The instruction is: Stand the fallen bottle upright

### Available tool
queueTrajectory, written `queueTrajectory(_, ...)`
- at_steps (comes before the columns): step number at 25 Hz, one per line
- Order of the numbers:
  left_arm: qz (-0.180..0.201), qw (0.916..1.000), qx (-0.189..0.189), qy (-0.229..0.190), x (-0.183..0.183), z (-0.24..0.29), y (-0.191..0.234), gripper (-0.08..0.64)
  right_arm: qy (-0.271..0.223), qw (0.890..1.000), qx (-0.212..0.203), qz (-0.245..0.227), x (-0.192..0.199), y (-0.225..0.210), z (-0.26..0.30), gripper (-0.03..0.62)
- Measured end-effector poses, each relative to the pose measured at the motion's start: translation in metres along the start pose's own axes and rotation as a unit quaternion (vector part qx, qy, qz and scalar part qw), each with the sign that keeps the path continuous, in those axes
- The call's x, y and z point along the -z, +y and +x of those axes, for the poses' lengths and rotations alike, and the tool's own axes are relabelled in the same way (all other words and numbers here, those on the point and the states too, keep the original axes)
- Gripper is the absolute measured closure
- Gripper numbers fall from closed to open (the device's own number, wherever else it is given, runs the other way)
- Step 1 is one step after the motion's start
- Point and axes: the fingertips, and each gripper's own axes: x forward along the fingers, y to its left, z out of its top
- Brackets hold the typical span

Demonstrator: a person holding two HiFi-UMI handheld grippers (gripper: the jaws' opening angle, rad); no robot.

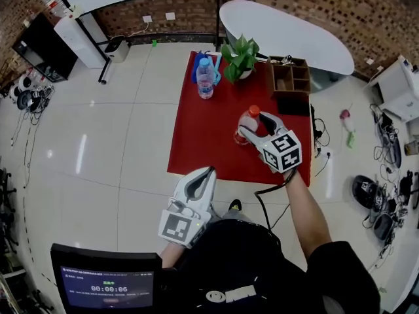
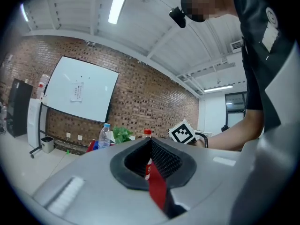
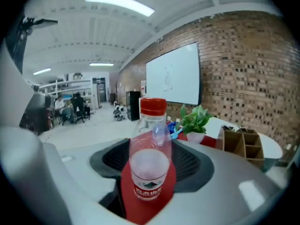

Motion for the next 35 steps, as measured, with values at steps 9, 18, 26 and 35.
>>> queueTrajectory(9,0.015,0.9989,0.043,0.013,0.006,0.017,-0.036,0.552,-0.009,1.0,0.024,-0.006,0.046,-0.003,-0.027,0.31)
queueTrajectory(18,0.019,0.9986,0.05,0.008,0.006,0.018,-0.036,0.552,-0.018,1.0,0.008,-0.01,0.05,0.006,-0.032,0.308)
queueTrajectory(26,0.019,0.9983,0.054,0.012,0.006,0.02,-0.037,0.552,-0.034,0.999,-0.017,0.007,0.041,0.01,-0.043,0.307)
queueTrajectory(35,0.014,0.9978,0.065,-0.002,0.001,0.024,-0.043,0.552,-0.169,0.983,-0.004,0.069,-0.036,0.009,-0.122,0.307)
